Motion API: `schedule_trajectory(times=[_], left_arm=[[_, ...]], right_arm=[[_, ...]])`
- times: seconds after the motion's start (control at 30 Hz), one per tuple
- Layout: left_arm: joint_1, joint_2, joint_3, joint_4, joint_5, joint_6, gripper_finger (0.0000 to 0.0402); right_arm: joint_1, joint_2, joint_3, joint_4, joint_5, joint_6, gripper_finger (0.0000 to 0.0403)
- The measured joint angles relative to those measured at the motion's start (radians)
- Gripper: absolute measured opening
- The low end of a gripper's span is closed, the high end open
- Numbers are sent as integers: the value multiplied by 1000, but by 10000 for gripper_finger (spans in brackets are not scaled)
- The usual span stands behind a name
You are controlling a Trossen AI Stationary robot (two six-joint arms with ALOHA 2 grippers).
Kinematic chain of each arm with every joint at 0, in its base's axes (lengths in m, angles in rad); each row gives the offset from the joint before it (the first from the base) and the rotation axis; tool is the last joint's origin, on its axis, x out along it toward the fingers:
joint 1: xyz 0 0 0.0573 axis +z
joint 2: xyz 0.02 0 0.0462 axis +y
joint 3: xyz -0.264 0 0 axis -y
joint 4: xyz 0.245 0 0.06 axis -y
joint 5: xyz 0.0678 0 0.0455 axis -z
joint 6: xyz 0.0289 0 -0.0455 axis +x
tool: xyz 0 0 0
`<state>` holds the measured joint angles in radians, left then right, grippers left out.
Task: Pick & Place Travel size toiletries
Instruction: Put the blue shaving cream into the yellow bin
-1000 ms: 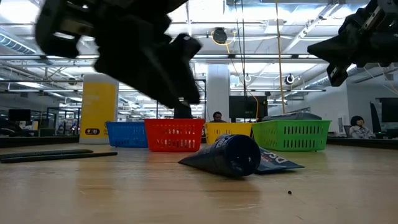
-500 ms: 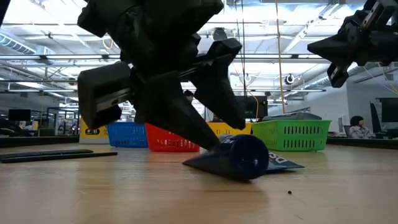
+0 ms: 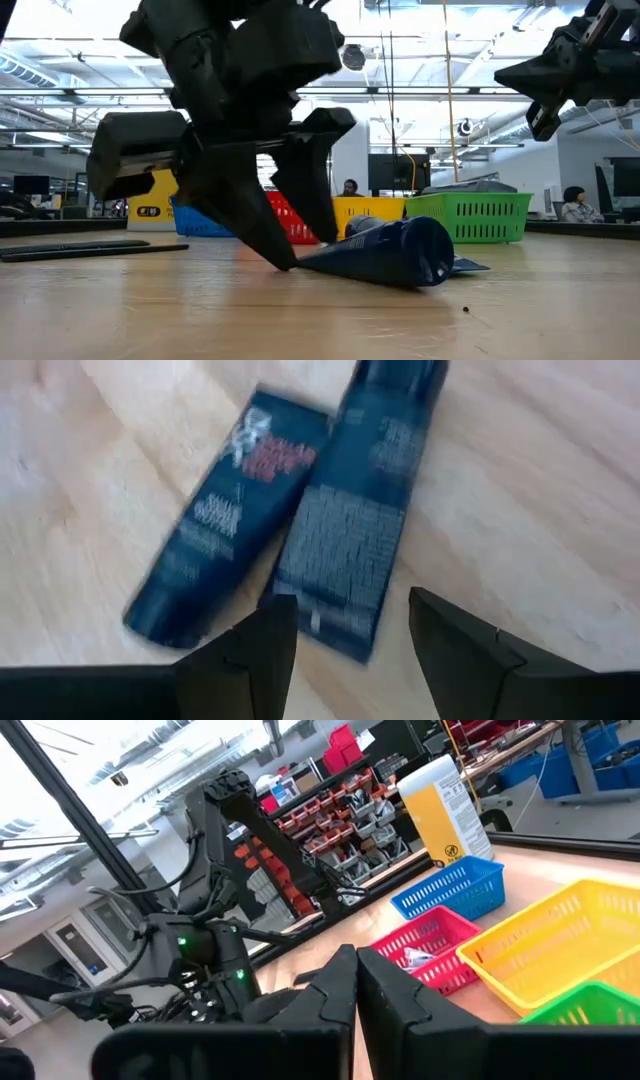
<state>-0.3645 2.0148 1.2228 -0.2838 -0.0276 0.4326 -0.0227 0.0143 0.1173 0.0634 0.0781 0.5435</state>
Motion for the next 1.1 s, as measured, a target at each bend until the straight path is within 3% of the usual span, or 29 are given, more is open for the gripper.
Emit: schedule_trajectory(times=[0.2,0.33,0.67,0.9,1.1], left_arm=[[-3,-15,-2,-58,-22,-37,193],[-18,-60,-13,-30,-25,40,173],[-61,-66,-8,296,-53,299,113],[-19,4,-7,394,54,283,64],[-14,25,-6,349,73,236,20]], right_arm=[[0,0,0,0,0,-3,4],[0,0,0,0,2,-7,4],[0,0,-1,4,4,-36,4],[0,3,0,44,4,-33,4],[0,12,-1,67,27,-18,4]])
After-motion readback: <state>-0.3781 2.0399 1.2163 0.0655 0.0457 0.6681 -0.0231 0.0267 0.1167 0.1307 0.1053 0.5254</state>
